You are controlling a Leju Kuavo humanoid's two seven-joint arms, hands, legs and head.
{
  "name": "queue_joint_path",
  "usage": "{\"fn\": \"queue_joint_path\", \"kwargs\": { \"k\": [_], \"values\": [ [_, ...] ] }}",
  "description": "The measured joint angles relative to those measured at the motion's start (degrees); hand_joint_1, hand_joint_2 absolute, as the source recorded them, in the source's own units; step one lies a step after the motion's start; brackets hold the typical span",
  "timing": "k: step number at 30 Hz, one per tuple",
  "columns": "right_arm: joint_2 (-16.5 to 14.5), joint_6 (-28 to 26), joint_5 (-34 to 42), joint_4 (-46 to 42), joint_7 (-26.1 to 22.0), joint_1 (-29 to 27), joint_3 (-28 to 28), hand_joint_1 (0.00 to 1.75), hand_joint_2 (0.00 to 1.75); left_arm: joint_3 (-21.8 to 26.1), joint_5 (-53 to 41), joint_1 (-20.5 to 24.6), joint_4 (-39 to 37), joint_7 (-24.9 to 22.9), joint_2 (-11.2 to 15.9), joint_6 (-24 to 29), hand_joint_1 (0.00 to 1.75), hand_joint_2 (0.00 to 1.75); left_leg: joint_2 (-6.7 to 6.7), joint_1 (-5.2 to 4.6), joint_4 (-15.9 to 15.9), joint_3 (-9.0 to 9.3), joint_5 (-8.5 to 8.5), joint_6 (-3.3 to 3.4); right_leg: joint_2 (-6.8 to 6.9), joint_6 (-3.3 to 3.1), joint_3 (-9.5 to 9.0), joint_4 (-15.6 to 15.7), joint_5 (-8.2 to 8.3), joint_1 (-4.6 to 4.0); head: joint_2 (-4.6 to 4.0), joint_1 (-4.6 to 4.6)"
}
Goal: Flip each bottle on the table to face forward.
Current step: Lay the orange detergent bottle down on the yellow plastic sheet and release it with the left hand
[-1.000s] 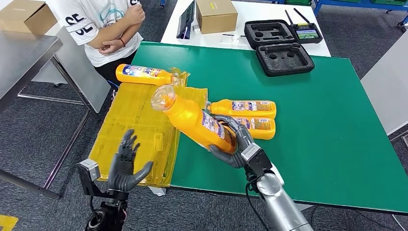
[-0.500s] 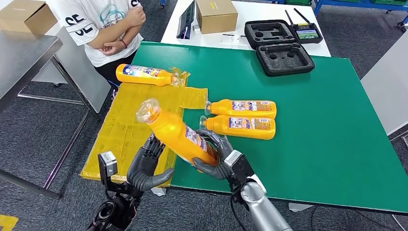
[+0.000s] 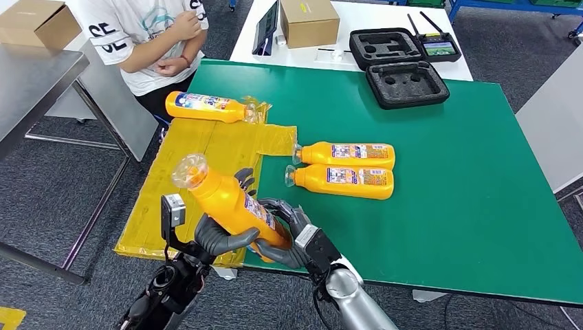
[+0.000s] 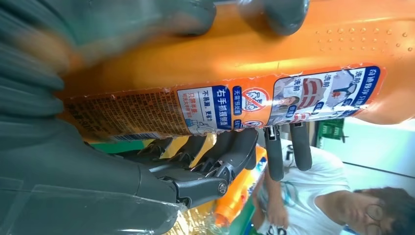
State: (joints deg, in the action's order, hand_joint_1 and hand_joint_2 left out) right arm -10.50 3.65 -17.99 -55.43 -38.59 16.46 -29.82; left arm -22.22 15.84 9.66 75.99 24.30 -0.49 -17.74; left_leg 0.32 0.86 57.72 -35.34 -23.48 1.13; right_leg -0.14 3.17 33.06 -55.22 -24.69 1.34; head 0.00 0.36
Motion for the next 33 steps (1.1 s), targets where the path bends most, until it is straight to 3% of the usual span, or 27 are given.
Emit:
{"fn": "queue_joint_path", "kwargs": {
  "k": [18, 20, 22, 24, 29, 30, 33],
  "values": [
    [-0.1, 0.3, -1.8, 3.1, 0.5, 1.3, -0.4, 1.75, 1.75, 0.1, 3.6, -0.3, -3.6, 1.1, 0.0, 1.1, 0.00, 1.75, 0.00, 0.00, 0.0, -0.01, 0.00, 0.00, 0.00, 0.00, -0.01, 0.0, 0.00, -0.01, 0.00, 0.01],
    [-0.2, 0.3, -1.8, 3.2, 0.5, 1.3, -0.4, 1.75, 1.75, 0.1, 3.7, -0.3, -3.6, 1.1, 0.0, 1.1, 0.69, 1.75, 0.00, 0.00, 0.0, -0.01, 0.00, 0.00, 0.00, 0.00, -0.01, 0.0, 0.00, -0.01, 0.00, 0.01],
    [-0.2, 0.3, -1.9, 3.4, 0.5, 1.5, -0.4, 1.75, 1.75, 0.2, 3.9, -0.4, -3.6, 1.4, 0.0, 1.3, 1.56, 1.75, 0.00, 0.00, 0.0, -0.01, 0.00, 0.00, 0.00, 0.00, -0.01, 0.0, 0.00, -0.01, -0.01, 0.01],
    [-0.3, 0.3, -1.9, 3.8, 0.5, 1.8, -0.6, 1.75, 1.75, 0.4, 3.9, -0.5, -3.5, 1.9, 0.0, 1.8, 1.75, 1.75, -0.01, 0.00, 0.0, -0.01, 0.00, 0.00, 0.00, 0.00, 0.00, 0.0, 0.00, -0.01, -0.01, 0.01],
    [-0.5, 0.3, -2.1, 5.0, 0.5, 3.1, -1.4, 1.74, 1.75, 1.3, 3.9, -1.5, -2.5, 3.1, 0.0, 2.9, 1.75, 1.75, -0.01, 0.00, 0.0, -0.01, 0.00, 0.00, 0.00, 0.00, 0.01, 0.0, 0.00, -0.02, 0.00, 0.01],
    [-0.5, 0.3, -2.1, 5.2, 0.5, 3.3, -1.5, 1.51, 1.75, 1.4, 3.9, -1.7, -2.1, 3.2, 0.0, 3.2, 1.75, 1.75, -0.01, 0.00, 0.0, -0.01, 0.00, 0.00, 0.00, 0.00, 0.01, 0.0, 0.00, -0.02, 0.00, 0.01],
    [-0.7, 0.3, -2.3, 5.7, 0.3, 3.6, -1.9, 0.21, 1.75, 1.8, 3.4, -2.4, -1.1, 3.8, 0.0, 4.5, 1.75, 1.75, -0.02, 0.00, 0.0, -0.01, 0.00, -0.01, -0.01, 0.00, 0.01, 0.0, 0.00, -0.02, 0.00, 0.01]
  ]
}}
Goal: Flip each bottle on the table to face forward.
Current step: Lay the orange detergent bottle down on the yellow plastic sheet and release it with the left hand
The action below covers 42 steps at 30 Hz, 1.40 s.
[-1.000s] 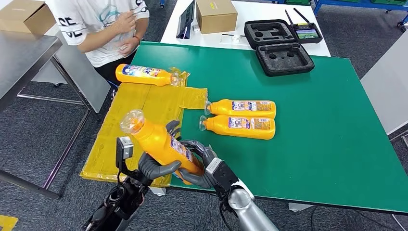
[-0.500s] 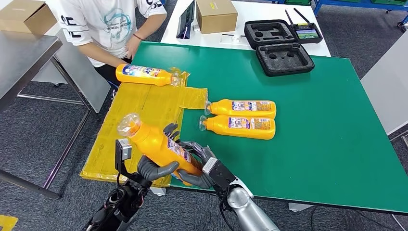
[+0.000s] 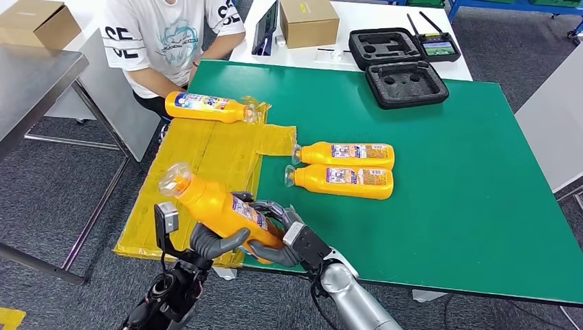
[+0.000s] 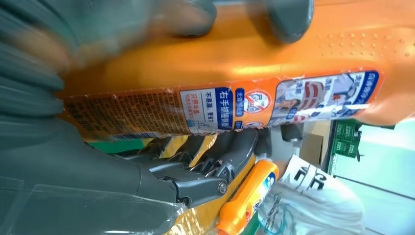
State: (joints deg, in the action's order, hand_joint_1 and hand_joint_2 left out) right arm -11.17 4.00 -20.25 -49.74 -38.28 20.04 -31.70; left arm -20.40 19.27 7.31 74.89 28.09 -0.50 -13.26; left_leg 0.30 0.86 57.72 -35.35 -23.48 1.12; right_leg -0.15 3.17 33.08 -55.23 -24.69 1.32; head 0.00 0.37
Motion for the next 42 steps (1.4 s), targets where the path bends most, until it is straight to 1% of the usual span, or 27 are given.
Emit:
{"fn": "queue_joint_path", "kwargs": {
  "k": [1, 2, 6, 10, 11, 13, 15, 17, 21, 24, 27, 30, 31, 34, 37, 42],
  "values": [
    [0.0, -0.1, -0.3, 0.1, 0.0, 0.0, -0.3, 0.00, 1.75, 0.2, -0.2, -0.2, 0.4, 0.2, 0.0, 0.5, 1.75, 1.75, 0.00, 0.00, 0.0, 0.00, 0.00, 0.00, 0.00, 0.00, 0.00, 0.0, 0.00, 0.00, 0.00, 0.00],
    [-0.1, -0.3, -0.7, 0.2, -0.1, 0.0, -0.6, 0.00, 1.75, 0.4, -0.5, -0.3, 0.7, 0.3, 0.0, 1.1, 1.75, 1.75, 0.00, 0.00, 0.0, 0.00, 0.00, 0.00, 0.00, 0.00, 0.00, 0.0, 0.00, 0.00, 0.00, -0.01],
    [-0.2, -1.1, -1.7, 0.6, 0.0, 0.0, -1.6, 0.00, 0.00, 1.3, -1.6, -0.8, 2.3, 0.8, 0.0, 3.1, 1.74, 1.75, 0.01, 0.00, 0.0, -0.01, 0.00, 0.00, 0.00, 0.00, 0.01, 0.0, 0.00, 0.00, -0.01, 0.00],
    [-0.3, -1.3, -1.7, 1.2, 0.5, 0.0, -2.2, 0.00, 0.00, 2.1, -2.2, -1.3, 3.7, 1.3, 0.0, 4.4, 1.55, 1.75, 0.01, 0.00, 0.0, -0.01, 0.00, 0.00, 0.00, 0.00, 0.00, 0.0, 0.00, 0.00, -0.01, 0.00],
    [-0.3, -1.4, -1.6, 1.4, 0.5, 0.0, -2.3, 0.00, 0.00, 2.4, -2.3, -1.4, 4.0, 1.3, 0.0, 4.7, 1.57, 1.75, 0.01, 0.00, 0.0, -0.01, 0.00, 0.00, 0.00, 0.00, 0.00, 0.0, 0.00, 0.00, -0.01, -0.01],
    [-0.3, -1.5, -1.5, 1.6, 0.6, 0.0, -2.5, 0.00, 0.00, 2.7, -2.6, -1.8, 4.7, 1.3, 0.0, 5.5, 1.67, 1.75, 0.01, 0.00, 0.0, -0.01, 0.00, 0.00, 0.00, 0.00, -0.01, 0.0, 0.00, 0.00, -0.01, -0.01],
    [-0.3, -1.6, -1.3, 1.9, 0.8, 0.0, -2.6, 0.00, 0.00, 3.1, -3.0, -2.2, 5.2, 1.4, 0.0, 6.5, 1.69, 1.75, 0.01, 0.00, 0.0, -0.01, 0.00, 0.00, 0.00, 0.00, 0.00, 0.0, 0.00, 0.00, 0.00, -0.01],
    [-0.3, -1.7, -1.2, 1.9, 0.8, 0.0, -2.6, 0.00, 0.00, 3.6, -3.5, -2.3, 5.5, 1.6, 0.0, 7.7, 1.64, 1.75, 0.02, 0.00, 0.0, -0.02, 0.00, 0.00, 0.00, 0.00, 0.00, 0.0, 0.00, 0.00, 0.00, 0.00],
    [-0.3, -1.8, -0.7, 1.7, 0.9, -0.4, -2.6, 0.00, 0.00, 5.8, -4.5, -2.1, 6.0, 2.7, 0.0, 10.5, 1.62, 1.75, 0.00, 0.00, 0.0, -0.01, 0.00, 0.00, 0.00, 0.00, 0.01, 0.0, 0.00, 0.00, -0.01, 0.00],
    [-0.3, -1.9, -0.6, 1.4, 0.9, -0.7, -2.6, 0.00, 0.00, 6.9, -4.8, -2.0, 6.1, 3.1, 0.0, 11.1, 1.50, 1.75, 0.01, 0.00, 0.0, -0.01, 0.00, 0.00, 0.00, 0.00, 0.01, 0.0, 0.00, 0.00, 0.00, 0.01],
    [-0.3, -2.3, -0.4, 0.9, 0.9, -1.0, -2.6, 0.00, 0.00, 7.8, -6.4, -1.8, 6.1, 3.8, 0.0, 13.7, 1.43, 1.75, 0.00, 0.00, 0.0, -0.01, 0.00, 0.00, 0.00, 0.00, 0.03, 0.0, 0.00, 0.00, 0.00, 0.00],
    [0.0, -3.2, 0.0, -1.0, 0.8, -1.7, -2.6, 0.00, 0.00, 9.7, -9.1, -0.7, 5.9, 4.4, 0.3, 17.5, 1.46, 1.75, 0.01, 0.00, 0.0, -0.01, 0.00, 0.00, 0.01, 0.00, 0.04, 0.0, 0.00, 0.00, -0.01, -0.01],
    [0.1, -3.4, 0.3, -1.9, 0.8, -2.0, -2.6, 0.00, 0.00, 10.3, -10.3, 0.0, 5.7, 4.5, 0.5, 18.5, 1.49, 1.75, 0.02, 0.00, 0.0, -0.01, 0.00, 0.00, 0.01, 0.00, 0.04, 0.0, 0.00, 0.00, -0.01, -0.01],
    [0.8, -4.0, 1.4, -5.5, 0.7, -3.4, -2.6, 0.00, 0.00, 12.5, -14.7, 2.7, 4.4, 4.6, 1.7, 21.5, 1.54, 1.75, 0.01, 0.01, 0.0, -0.01, 0.03, -0.03, 0.00, 0.00, 0.04, 0.0, 0.00, -0.01, 0.00, -0.01],
    [1.5, -4.2, 4.4, -9.8, -0.1, -5.2, -2.5, 0.00, 0.00, 14.7, -19.5, 5.7, 2.9, 4.1, 3.7, 23.8, 1.49, 1.75, 0.01, 0.03, 0.0, -0.01, 0.05, -0.07, 0.00, 0.00, 0.04, 0.0, 0.01, -0.02, 0.00, -0.02],
    [2.0, -2.7, 10.6, -17.2, -0.9, -7.5, -1.7, 0.00, 0.00, 16.6, -26.8, 11.8, -1.0, 1.7, 8.5, 24.7, 1.40, 1.75, -0.02, 0.13, 0.0, -0.01, 0.06, -0.08, -0.01, -0.01, 0.07, 0.0, 0.01, -0.07, 0.00, -0.01]
  ]
}}
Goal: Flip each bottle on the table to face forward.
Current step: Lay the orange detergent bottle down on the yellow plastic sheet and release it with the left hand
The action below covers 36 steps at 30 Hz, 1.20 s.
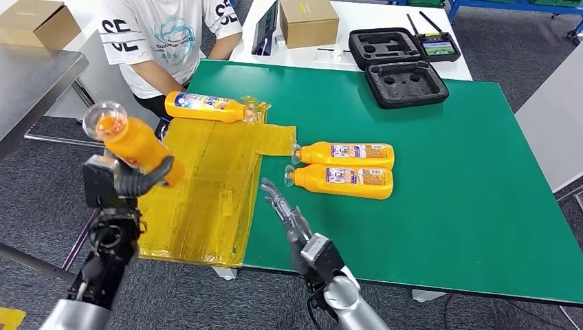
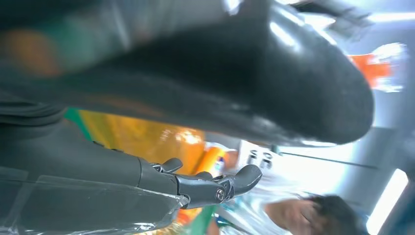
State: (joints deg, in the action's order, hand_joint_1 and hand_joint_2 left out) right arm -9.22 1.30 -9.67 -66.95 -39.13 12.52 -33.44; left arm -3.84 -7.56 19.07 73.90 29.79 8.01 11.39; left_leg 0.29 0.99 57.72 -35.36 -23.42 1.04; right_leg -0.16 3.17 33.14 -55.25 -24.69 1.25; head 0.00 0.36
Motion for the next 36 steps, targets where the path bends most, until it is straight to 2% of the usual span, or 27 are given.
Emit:
{"fn": "queue_joint_path", "kwargs": {
  "k": [4, 7, 11, 16, 20, 26, 36],
  "values": [
    [-0.1, 1.1, 3.2, -4.3, -0.1, -1.2, 1.1, 0.00, 0.00, -0.7, -6.1, 6.7, -6.0, -2.8, 4.6, -1.3, 1.47, 1.75, 0.01, 0.07, 0.0, 0.00, 0.05, -0.07, 0.00, -0.07, 0.03, 0.0, 0.04, -0.05, -0.01, -0.01],
    [-0.2, 0.2, 5.6, -7.9, -0.6, -2.3, 2.3, 0.00, 0.00, -3.4, -12.0, 12.4, -12.6, -4.2, 7.7, -2.9, 1.58, 1.75, 0.02, 0.09, 0.0, -0.01, 0.08, -0.12, 0.00, -0.17, 0.04, 0.0, 0.10, -0.06, 0.00, -0.01],
    [-0.1, -2.0, 9.1, -16.1, -0.8, -4.9, 4.4, 0.00, 0.00, -8.6, -19.6, 17.7, -21.2, -5.4, 9.9, -5.6, 1.62, 1.75, -0.01, 0.08, 0.0, -0.02, 0.08, -0.13, -0.01, -0.17, 0.04, 0.0, 0.11, -0.05, 0.00, -0.01],
    [0.3, -2.0, 9.7, -23.1, -0.9, -7.4, 6.4, 0.00, 0.00, -15.6, -24.7, 22.2, -28.7, -6.4, 11.6, -11.7, 1.68, 1.75, -0.03, 0.08, 0.0, -0.04, 0.08, -0.13, -0.04, -0.17, 0.06, 0.0, 0.11, -0.06, 0.00, -0.02],
    [0.5, -1.8, 9.5, -25.2, -0.9, -8.4, 6.9, 0.00, 0.00, -19.2, -25.7, 24.8, -31.9, -6.6, 12.5, -14.3, 1.70, 1.75, -0.04, 0.11, 0.0, -0.05, 0.08, -0.14, -0.08, -0.17, 0.07, 0.0, 0.11, -0.13, 0.00, -0.02],
    [0.8, -0.4, 9.4, -25.2, -0.8, -9.2, 7.1, 0.00, 0.00, -24.8, -26.5, 29.1, -33.3, -6.3, 15.0, -22.7, 1.68, 1.75, -0.03, 0.20, 0.0, -0.07, 0.11, -0.18, -0.08, -0.20, 0.06, 0.0, 0.13, -0.24, 0.00, -0.01],
    [0.8, -0.1, 9.4, -24.7, -0.8, -9.5, 7.8, 0.00, 0.00, -27.9, -26.5, 30.9, -33.3, -6.1, 16.5, -23.8, 1.68, 1.75, -0.02, 0.20, 0.0, -0.08, 0.12, -0.19, -0.08, -0.20, 0.05, 0.0, 0.13, -0.24, 0.00, -0.02]
  ]
}}
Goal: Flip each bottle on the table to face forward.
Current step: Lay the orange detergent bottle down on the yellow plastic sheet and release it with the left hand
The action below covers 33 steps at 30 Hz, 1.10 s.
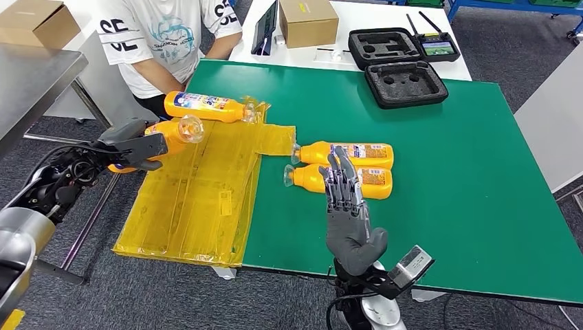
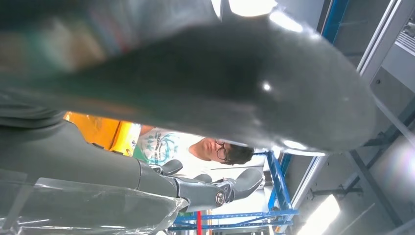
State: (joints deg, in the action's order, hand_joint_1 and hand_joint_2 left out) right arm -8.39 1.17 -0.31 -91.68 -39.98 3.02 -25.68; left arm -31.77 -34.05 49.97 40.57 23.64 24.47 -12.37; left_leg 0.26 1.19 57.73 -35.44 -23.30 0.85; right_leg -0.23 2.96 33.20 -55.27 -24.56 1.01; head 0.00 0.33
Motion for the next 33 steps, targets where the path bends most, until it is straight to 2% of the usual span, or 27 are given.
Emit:
{"fn": "queue_joint_path", "kwargs": {
  "k": [3, 6, 9, 11, 13, 16, 20, 25, 33],
  "values": [
    [0.0, 0.0, 0.0, 0.1, 0.0, 0.0, 0.0, 0.00, 0.00, -0.5, 0.0, 0.4, -0.1, 0.0, 0.1, 0.0, 1.70, 1.75, 0.01, 0.00, 0.0, -0.01, 0.00, 0.00, 0.00, 0.00, 0.00, 0.0, 0.00, 0.00, 0.00, 0.00],
    [0.0, 0.0, -0.1, 0.3, 0.0, 0.0, 0.0, 0.00, 0.00, -0.8, 0.4, 0.5, 0.0, 0.1, 0.3, -1.3, 1.59, 1.75, 0.00, 0.00, 0.0, -0.01, 0.00, 0.00, 0.00, 0.00, 0.00, 0.0, 0.00, 0.00, -0.01, 0.01],
    [0.0, 0.1, -0.2, 1.0, 0.0, 0.4, 0.0, 0.00, 0.00, -1.4, 2.5, 0.6, 1.3, 0.5, 0.6, -5.4, 1.51, 1.75, 0.02, 0.00, 0.0, -0.01, 0.00, 0.00, 0.01, 0.00, -0.01, 0.0, 0.00, 0.00, -0.01, 0.01],
    [0.0, 0.3, 0.1, 2.0, 0.0, 0.9, 0.0, 0.00, 0.00, -2.4, 4.3, 0.6, 3.6, 0.2, 1.2, -9.1, 1.54, 1.75, 0.02, 0.00, 0.0, -0.02, 0.01, 0.00, 0.01, 0.00, -0.01, 0.0, 0.00, 0.00, -0.01, 0.01],
    [0.0, 0.8, 0.4, 3.1, 0.0, 1.6, 0.0, 0.00, 0.00, -4.2, 5.2, 0.9, 6.7, -1.1, 2.1, -12.7, 1.56, 1.75, 0.02, 0.01, 0.0, -0.02, 0.01, 0.00, 0.01, 0.00, -0.01, 0.0, 0.00, -0.01, 0.00, 0.00],
    [0.0, 1.4, 0.6, 5.0, 0.0, 2.3, 0.0, 0.00, 0.00, -7.6, 5.9, 1.4, 11.3, -2.7, 3.9, -15.5, 1.48, 1.75, 0.02, 0.00, 0.0, -0.03, 0.00, 0.00, 0.01, 0.00, -0.02, 0.0, 0.00, 0.00, 0.00, 0.01],
    [0.0, 1.6, 0.4, 7.3, 0.0, 2.9, 0.0, 0.00, 0.00, -12.2, 4.4, 0.1, 15.2, -3.6, 5.5, -14.6, 1.52, 1.75, 0.06, 0.00, 0.0, -0.02, 0.00, -0.01, 0.03, -0.01, 0.01, 0.0, -0.01, 0.00, 0.00, 0.01],
    [-0.1, 1.8, 0.1, 9.1, 0.0, 3.1, 0.0, 0.00, 0.00, -18.4, 3.1, -1.4, 15.5, -4.5, 4.5, -13.9, 1.54, 1.75, 0.06, 0.00, 0.0, -0.05, 0.00, -0.01, 0.04, -0.01, 0.00, 0.0, 0.00, 0.00, 0.00, -0.01],
    [-0.1, 2.6, 0.3, 11.4, 0.0, 3.3, 0.1, 0.00, 0.00, -22.7, 3.4, -2.4, 15.5, -4.4, 4.4, -13.2, 1.60, 1.75, 0.07, 0.00, 0.0, -0.05, 0.00, -0.01, 0.04, -0.01, 0.00, 0.0, 0.00, -0.01, -0.01, 0.01]
  ]
}}
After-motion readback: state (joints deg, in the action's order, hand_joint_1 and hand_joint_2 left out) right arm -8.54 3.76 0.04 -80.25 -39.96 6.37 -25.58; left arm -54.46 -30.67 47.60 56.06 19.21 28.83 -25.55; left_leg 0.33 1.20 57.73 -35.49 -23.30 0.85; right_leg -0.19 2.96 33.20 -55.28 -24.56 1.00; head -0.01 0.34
